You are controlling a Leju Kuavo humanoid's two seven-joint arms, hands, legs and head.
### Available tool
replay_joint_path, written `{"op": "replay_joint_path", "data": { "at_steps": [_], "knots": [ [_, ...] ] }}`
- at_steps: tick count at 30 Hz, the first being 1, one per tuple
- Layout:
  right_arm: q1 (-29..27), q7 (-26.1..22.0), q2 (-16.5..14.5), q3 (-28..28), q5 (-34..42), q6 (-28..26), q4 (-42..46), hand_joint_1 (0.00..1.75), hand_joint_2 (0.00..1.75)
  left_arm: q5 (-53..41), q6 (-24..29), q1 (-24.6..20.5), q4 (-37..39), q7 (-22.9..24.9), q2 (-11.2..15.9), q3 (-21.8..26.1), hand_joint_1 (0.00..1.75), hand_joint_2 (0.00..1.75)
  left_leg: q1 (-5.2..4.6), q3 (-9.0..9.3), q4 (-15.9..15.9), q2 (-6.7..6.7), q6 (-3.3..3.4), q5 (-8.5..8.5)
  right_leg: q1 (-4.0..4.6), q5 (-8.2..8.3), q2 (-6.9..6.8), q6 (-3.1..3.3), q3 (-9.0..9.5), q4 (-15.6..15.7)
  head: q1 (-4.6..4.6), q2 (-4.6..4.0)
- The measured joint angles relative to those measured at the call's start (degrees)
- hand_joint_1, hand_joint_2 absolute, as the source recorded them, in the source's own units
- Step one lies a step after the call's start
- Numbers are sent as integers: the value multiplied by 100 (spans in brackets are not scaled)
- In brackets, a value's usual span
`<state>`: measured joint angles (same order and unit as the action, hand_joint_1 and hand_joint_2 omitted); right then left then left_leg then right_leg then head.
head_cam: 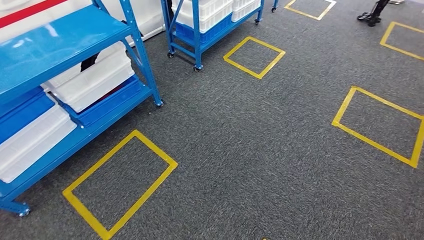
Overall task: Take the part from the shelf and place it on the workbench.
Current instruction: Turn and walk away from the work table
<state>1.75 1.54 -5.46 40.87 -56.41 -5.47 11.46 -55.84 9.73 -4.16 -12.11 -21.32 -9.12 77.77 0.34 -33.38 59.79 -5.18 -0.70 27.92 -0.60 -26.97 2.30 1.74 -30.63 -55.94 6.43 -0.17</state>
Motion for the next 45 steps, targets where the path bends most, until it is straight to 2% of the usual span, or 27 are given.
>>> {"op": "replay_joint_path", "data": {
  "at_steps": [2, 3, 4, 5, 6, 8, 10, 13, 15, 17, 19, 20, 21, 22, 24, 26, 28, 30, 32, 34, 35, 36, 38, 40, 41, 43, 45],
  "knots": [
    [-18, 1, -2, 0, -9, 9, -3, 0, 0, 4, 4, -11, 1, -7, 2, 0, 0, 0, -3, -333, 703, 342, -40, 369, 0, -1, -190, 33, 44, 52, 2, 0],
    [-22, 1, -2, 0, -11, 14, -4, 0, 0, 4, 4, -15, 1, -9, 2, 0, 0, 0, 14, -522, 1082, 408, -66, 521, 5, -12, -283, 40, 50, 50, 2, 0],
    [-21, 1, -2, 0, -14, 18, -5, 0, 0, 4, 5, -13, 2, -10, 2, 0, 0, 0, 34, -644, 1322, 441, -93, 575, 5, -25, -368, 36, 56, 45, 2, 0],
    [-15, 1, -3, 0, -16, 21, -5, 0, 0, 4, 7, -8, 2, -10, 4, 0, 0, 0, 56, -658, 1348, 465, -120, 515, 1, -41, -445, 24, 65, 38, 2, 0],
    [-8, 1, -3, 0, -19, 25, -5, 0, 0, 5, 8, -4, 2, -11, 7, 0, 0, 0, 76, -542, 1122, 506, -147, 345, -8, -64, -518, 2, 80, 25, 2, 0],
    [0, 1, -3, 0, -24, 29, -5, 0, 0, 6, 10, -7, 3, -16, 10, 0, 0, 0, 85, -107, 301, 716, -173, -40, -15, -135, -649, -65, 115, -26, 2, 0],
    [5, 1, 1, 0, -28, 29, -5, 0, 0, 6, 10, -14, 4, -23, 9, 0, 0, 0, 66, 146, -187, 850, -113, -182, 7, -202, -748, -138, 139, -86, -2, 0],
    [47, 1, 2, 0, -36, 29, -5, 0, 0, 7, 19, 3, 7, -26, 8, 0, 0, 0, 46, 142, -230, 719, 30, -173, 0, -249, -832, -227, 174, -111, -4, 0],
    [56, -1, 2, 0, -43, 29, -5, 0, 0, 11, 25, -2, 7, -26, 9, 1, 0, 0, 57, 142, -258, 617, 106, -196, -38, -434, -640, -278, 92, -333, -4, 0],
    [37, -2, 1, 0, -56, 31, -7, 0, 0, 27, 26, -16, 7, -26, 9, 2, 0, 0, 53, 135, -265, 509, 146, -208, -52, -814, -363, -291, -238, -1033, -4, 0],
    [19, -1, 1, -1, -77, 31, -9, 0, 0, 43, 26, -18, 7, -25, 9, 2, 0, 0, 32, 135, -263, 374, 161, -208, -47, -1039, -268, -276, -618, -1754, -5, 0],
    [14, -1, 2, -2, -87, 32, -10, 0, 0, 45, 26, -15, 7, -25, 9, 2, 0, 0, 23, 143, -262, 298, 164, -207, -40, -978, -254, -257, -693, -1843, -5, 0],
    [10, -1, 2, -2, -97, 32, -10, 0, 0, 45, 27, -14, 7, -24, 9, 2, 0, 0, 17, 156, -262, 217, 164, -205, -30, -797, -230, -227, -658, -1690, -5, 0],
    [7, -1, 3, -2, -105, 33, -11, 0, 0, 44, 30, -14, 7, -24, 7, 2, 0, 0, 14, 168, -262, 136, 164, -203, -19, -539, -164, -188, -528, -1328, -5, 0],
    [-3, -1, 14, -2, -112, 32, -12, 0, 0, 26, 39, -20, 11, -25, -4, 2, 0, 0, 7, 171, -255, -11, 150, -198, -3, -148, 118, -116, -228, -539, -5, -1],
    [0, -1, 26, -2, -113, 31, -13, 0, 0, 3, 48, -19, 15, -26, -11, 2, 0, 0, 16, 141, -252, -134, 102, -203, 10, -60, 267, -88, -110, -218, -4, -1],
    [22, 1, 21, -2, -112, 30, -14, 0, 0, -8, 53, 0, 15, -26, -5, 2, 0, 0, 29, 115, -265, -233, 31, -213, 6, -46, 147, -65, -91, -175, -4, 0],
    [26, 3, 13, -2, -112, 29, -15, 0, 0, -19, 57, 9, 16, -28, 3, 2, 0, 0, 10, 36, -117, -57, -26, -93, -19, -14, -6, -11, -48, -91, -3, 0],
    [2, 6, 11, -2, -111, 29, -16, 0, 0, -40, 58, -7, 17, -32, 6, 1, 0, 0, 6, -235, 470, 284, -66, 254, -18, -6, -182, 35, -21, -46, -3, 0],
    [-14, 7, 11, -2, -110, 31, -19, 0, 0, -56, 58, -16, 17, -32, 5, 0, 0, 0, 28, -562, 1183, 435, -105, 554, 2, -23, -354, 55, -21, -57, -3, 0],
    [-14, 8, 11, -2, -109, 31, -20, 0, 0, -58, 58, -12, 17, -32, 5, 0, 0, 0, 37, -619, 1329, 461, -123, 564, 6, -35, -433, 55, -21, -67, -3, 0],
    [-9, 8, 11, -2, -108, 32, -20, 0, 0, -58, 58, -7, 17, -30, 6, 0, 0, 0, 43, -566, 1254, 486, -137, 466, 6, -50, -505, 49, -19, -81, -3, 0],
    [1, 14, 11, -2, -107, 34, -20, 0, 0, -61, 60, -7, 17, -24, 8, -1, 0, 0, 45, -188, 569, 640, -138, 101, 7, -93, -635, 17, -3, -121, -3, 0],
    [5, 28, 11, -2, -107, 40, -20, 0, 0, -65, 68, -31, 17, -9, 9, -2, 0, 0, 4, 141, -57, 873, -78, -99, 39, -140, -750, -39, 17, -168, -3, -1],
    [7, 36, 11, -2, -107, 43, -20, 0, 0, -68, 77, -39, 17, 0, 8, -2, 0, 0, -15, 197, -181, 934, -36, -112, 56, -155, -806, -65, 26, -182, -3, -1],
    [26, 47, 11, -2, -107, 46, -20, 0, 0, -74, 96, -36, 17, 16, 7, -2, 0, 0, -23, 184, -207, 837, 50, -117, 65, -172, -910, -116, 46, -190, -3, 0],
    [41, 61, 16, -2, -109, 42, -20, 0, 0, -76, 106, -26, 19, 24, 5, -3, 0, 0, -3, 186, -240, 725, 118, -150, 35, -285, -750, -182, 26, -301, -4, 0]
  ]
}}
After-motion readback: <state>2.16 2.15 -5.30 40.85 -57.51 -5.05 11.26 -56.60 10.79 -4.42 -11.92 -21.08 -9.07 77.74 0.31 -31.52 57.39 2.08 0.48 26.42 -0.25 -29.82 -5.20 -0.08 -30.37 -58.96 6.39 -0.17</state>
